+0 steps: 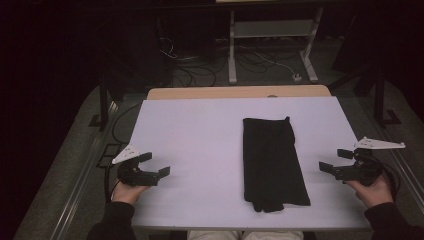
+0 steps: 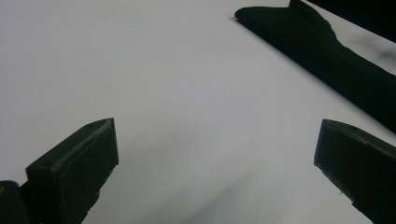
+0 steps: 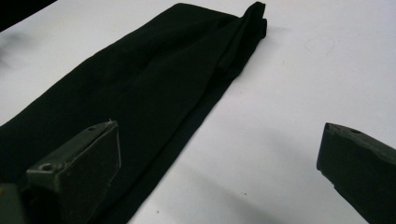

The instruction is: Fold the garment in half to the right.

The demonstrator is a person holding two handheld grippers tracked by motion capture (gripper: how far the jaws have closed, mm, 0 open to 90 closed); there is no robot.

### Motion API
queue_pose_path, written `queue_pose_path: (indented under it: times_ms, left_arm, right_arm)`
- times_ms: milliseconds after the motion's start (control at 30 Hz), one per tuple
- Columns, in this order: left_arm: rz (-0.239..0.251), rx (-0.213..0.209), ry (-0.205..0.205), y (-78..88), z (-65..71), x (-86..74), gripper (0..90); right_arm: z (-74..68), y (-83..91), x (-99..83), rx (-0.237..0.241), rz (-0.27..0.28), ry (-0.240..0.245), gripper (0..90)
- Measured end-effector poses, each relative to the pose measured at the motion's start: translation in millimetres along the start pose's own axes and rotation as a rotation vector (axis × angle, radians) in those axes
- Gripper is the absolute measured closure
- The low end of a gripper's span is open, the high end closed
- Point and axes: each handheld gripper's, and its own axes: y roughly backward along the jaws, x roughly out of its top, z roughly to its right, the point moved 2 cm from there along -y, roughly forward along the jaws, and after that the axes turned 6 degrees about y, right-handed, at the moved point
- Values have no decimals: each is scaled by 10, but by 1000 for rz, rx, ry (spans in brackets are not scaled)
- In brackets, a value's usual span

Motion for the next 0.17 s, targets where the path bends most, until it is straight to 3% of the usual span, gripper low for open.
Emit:
queue_pose_path:
  times_ms: [167]
  left_arm:
    - [3,20,10,55,-26,-30,0]
  right_arm:
    - [1,-23,5,1,-3,5,0]
